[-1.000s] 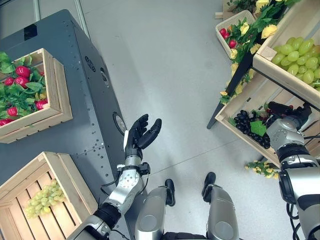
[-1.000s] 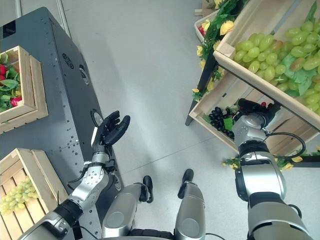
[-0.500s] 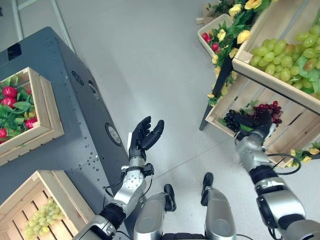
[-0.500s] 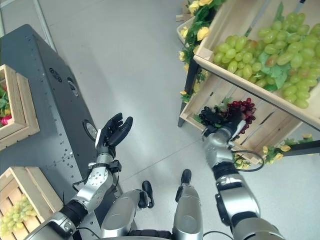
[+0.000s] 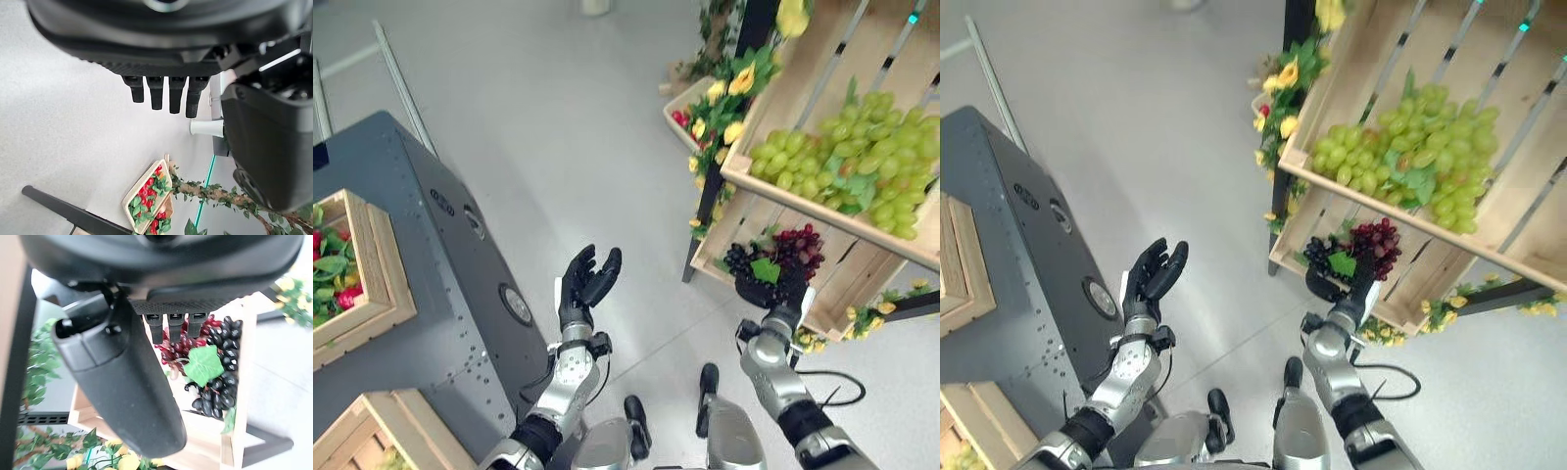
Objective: Pick up the fruits from the basket on one side to the basket on the other side
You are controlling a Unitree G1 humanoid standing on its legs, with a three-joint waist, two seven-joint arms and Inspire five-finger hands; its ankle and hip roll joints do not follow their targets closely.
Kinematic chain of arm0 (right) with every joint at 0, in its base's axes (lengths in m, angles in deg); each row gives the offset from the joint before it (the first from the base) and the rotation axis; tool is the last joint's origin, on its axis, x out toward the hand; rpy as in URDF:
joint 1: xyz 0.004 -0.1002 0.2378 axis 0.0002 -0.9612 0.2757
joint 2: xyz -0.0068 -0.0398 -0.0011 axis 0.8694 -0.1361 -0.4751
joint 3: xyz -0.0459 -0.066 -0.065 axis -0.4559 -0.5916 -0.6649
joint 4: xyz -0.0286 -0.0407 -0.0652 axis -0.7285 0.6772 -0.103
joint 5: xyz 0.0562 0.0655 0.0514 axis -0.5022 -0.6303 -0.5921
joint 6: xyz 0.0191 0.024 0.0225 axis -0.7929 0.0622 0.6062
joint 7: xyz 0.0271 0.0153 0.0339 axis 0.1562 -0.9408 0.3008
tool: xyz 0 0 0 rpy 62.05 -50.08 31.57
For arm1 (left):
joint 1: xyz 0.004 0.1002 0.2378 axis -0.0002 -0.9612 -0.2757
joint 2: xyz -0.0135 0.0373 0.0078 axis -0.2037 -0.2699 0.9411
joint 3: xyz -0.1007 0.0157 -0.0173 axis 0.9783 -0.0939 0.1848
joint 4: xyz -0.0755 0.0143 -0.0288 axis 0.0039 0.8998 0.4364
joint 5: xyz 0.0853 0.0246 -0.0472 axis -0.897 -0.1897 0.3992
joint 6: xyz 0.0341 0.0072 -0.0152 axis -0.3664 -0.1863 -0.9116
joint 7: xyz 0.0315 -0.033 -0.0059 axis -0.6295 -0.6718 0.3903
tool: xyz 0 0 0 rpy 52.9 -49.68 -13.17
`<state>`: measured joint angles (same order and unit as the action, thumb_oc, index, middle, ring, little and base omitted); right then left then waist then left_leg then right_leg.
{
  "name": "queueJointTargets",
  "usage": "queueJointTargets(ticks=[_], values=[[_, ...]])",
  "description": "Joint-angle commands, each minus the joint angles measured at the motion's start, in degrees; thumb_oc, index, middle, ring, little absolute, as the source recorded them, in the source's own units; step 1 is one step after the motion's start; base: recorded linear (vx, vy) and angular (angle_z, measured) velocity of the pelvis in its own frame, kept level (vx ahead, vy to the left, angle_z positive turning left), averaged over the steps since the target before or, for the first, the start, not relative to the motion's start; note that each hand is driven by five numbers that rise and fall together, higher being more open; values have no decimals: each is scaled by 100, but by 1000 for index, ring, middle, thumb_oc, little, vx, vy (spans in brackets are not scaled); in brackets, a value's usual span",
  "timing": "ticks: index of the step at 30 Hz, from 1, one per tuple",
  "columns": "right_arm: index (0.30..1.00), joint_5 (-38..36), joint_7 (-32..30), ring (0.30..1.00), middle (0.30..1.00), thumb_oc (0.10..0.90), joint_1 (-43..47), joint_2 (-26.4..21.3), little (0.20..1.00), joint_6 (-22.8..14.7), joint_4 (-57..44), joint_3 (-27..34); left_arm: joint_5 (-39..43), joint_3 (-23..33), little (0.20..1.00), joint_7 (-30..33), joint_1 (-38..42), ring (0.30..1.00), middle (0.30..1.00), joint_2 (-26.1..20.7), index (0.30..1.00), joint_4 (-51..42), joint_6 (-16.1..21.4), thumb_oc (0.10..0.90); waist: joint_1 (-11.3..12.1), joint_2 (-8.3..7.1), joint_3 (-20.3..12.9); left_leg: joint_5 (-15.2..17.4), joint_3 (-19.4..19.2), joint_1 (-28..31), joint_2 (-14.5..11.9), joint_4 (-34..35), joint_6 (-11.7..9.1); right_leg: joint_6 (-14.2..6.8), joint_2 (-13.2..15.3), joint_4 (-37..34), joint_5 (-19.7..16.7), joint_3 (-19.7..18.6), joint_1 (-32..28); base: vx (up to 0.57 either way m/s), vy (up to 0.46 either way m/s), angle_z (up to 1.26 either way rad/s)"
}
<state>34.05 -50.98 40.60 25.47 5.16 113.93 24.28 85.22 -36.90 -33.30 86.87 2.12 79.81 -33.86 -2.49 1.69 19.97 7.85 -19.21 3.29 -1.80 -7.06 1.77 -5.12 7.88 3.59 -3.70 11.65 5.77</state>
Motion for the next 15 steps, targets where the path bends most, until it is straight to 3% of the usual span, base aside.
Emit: queueJointTargets(ticks=[1,3,7,15], values=[[900,821,464,900,900,800,-75,-97,900,-681,-445,-213,-486,199,900,-32,-55,900,900,142,900,-101,588,800,-101,27,-576,32,289,-71,117,364,39,-123,96,-277,122,-87,-292,22,-42,-3],[900,887,952,900,900,800,-246,-144,900,-683,-440,-342,-479,284,900,-59,-122,900,900,163,900,-14,617,800,-91,22,-644,-58,349,1,133,547,15,-150,50,-384,112,-84,-367,24,-48,-2],[900,682,2580,900,900,800,-526,-289,900,-515,-324,-645,-428,512,900,-237,-193,900,900,152,900,173,597,800,31,-20,-801,-264,550,101,170,941,-47,-139,-19,-592,124,64,-576,32,-79,3],[900,331,3705,900,900,800,-509,-341,900,-203,-65,-973,-447,652,900,-355,-197,900,900,78,900,305,447,800,363,-104,-904,-357,740,177,188,1098,-111,-121,18,-759,187,439,-887,38,-72,37]])
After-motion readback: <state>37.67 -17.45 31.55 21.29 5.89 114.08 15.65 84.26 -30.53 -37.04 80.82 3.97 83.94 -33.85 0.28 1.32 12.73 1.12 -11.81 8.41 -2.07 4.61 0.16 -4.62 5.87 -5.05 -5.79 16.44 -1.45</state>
